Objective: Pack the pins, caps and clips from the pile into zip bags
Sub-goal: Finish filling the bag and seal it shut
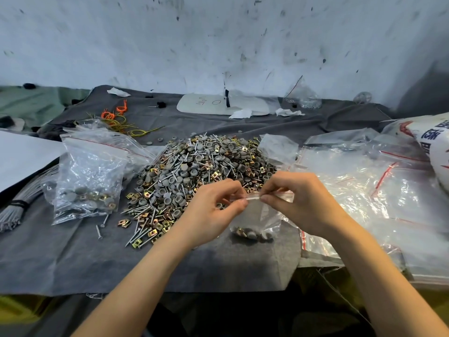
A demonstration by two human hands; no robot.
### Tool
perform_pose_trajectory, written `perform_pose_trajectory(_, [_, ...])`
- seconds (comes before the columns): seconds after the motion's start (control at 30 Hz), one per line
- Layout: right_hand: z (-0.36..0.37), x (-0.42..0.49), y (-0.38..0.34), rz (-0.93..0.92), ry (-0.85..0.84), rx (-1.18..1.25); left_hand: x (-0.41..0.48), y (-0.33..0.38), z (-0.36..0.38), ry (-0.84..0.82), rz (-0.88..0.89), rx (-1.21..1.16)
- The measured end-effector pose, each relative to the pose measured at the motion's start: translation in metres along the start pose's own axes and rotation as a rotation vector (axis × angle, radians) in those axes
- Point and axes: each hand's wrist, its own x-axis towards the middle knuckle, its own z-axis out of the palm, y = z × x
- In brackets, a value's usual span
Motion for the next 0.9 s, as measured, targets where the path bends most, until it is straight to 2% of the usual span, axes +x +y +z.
perform_pose_trajectory(0.13, [-0.002,-0.001,0.005,0.035,0.027,0.03,0.0,0.001,-0.002,0.004,-0.005,0.012])
perform_pose_trajectory(0.27, [0.003,-0.003,0.007,-0.035,0.073,-0.036,-0.001,0.001,-0.001,-0.003,-0.016,0.025])
perform_pose_trajectory(0.63, [-0.006,-0.011,0.018,0.042,0.137,0.172,-0.004,0.0,-0.006,0.006,-0.052,0.021])
perform_pose_trajectory(0.77, [-0.005,-0.014,0.019,0.004,0.137,0.141,-0.006,0.0,-0.004,-0.015,-0.071,0.027])
perform_pose_trajectory(0.9, [-0.007,-0.014,0.02,0.103,0.097,0.341,-0.004,0.001,-0.005,-0.008,-0.076,0.001])
